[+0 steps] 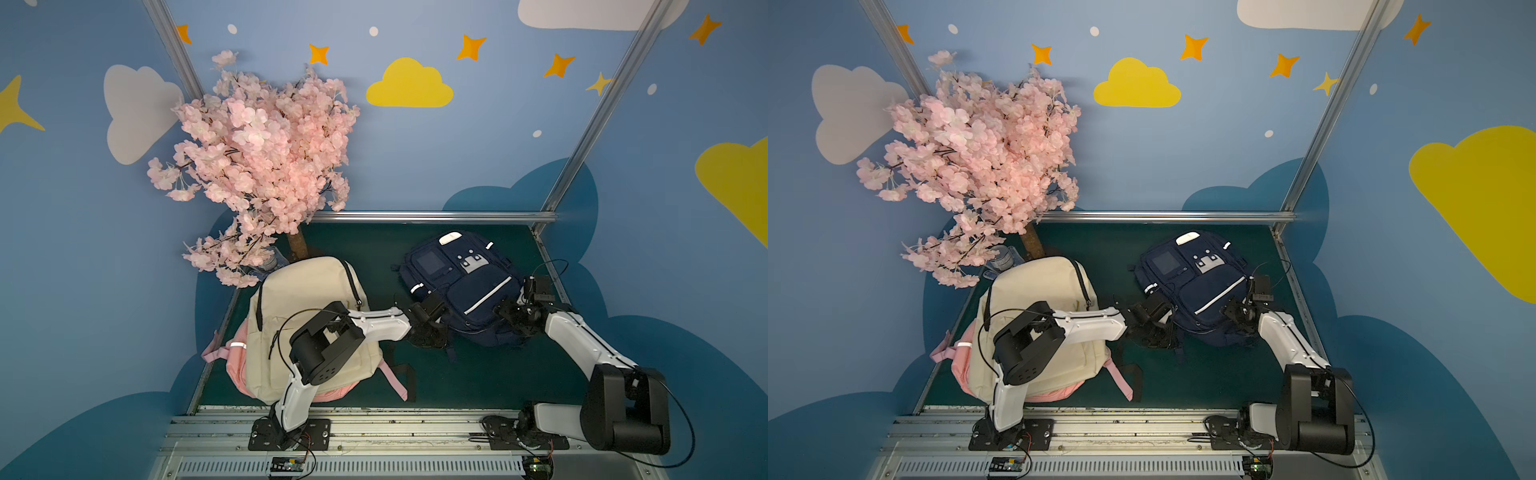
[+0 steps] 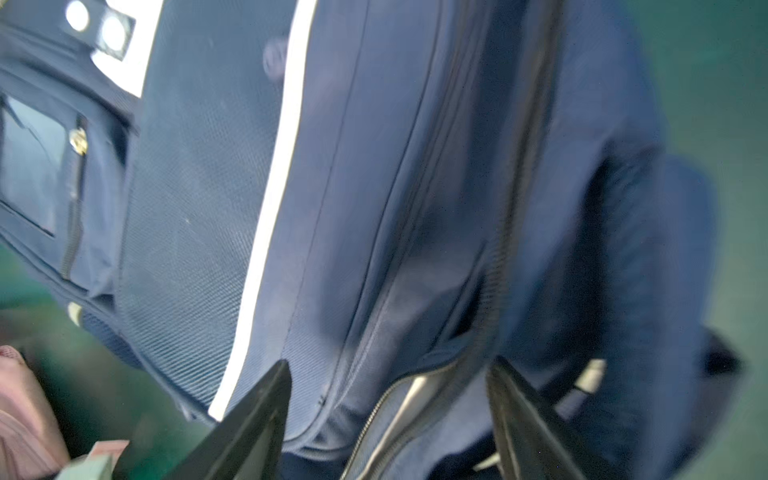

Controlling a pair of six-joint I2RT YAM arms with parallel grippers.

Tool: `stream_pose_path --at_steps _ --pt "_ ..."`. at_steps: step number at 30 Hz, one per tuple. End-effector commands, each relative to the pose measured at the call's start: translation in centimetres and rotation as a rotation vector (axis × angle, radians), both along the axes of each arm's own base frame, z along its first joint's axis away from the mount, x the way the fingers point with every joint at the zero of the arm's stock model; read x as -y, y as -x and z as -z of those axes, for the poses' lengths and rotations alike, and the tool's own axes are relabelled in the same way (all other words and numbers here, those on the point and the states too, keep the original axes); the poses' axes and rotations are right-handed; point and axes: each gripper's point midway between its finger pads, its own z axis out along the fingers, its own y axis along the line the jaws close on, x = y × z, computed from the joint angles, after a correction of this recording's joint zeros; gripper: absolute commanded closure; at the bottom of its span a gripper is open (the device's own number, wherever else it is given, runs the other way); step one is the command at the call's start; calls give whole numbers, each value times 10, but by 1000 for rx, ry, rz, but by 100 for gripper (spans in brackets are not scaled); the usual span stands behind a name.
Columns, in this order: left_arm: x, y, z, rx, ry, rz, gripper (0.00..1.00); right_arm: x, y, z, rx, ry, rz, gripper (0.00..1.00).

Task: Zip up the backpack
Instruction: Adjust the backpack at the center of the board.

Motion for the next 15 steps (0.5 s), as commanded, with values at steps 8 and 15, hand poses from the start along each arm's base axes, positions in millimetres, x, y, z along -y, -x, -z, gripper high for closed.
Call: stream_pose_path --at_steps 8,15 --pt "-58 -127 -71 139 53 -243 53 -55 39 -11 22 -130 -196 25" --pt "-71 -196 -55 107 38 -334 49 -100 58 -16 60 -183 -313 28"
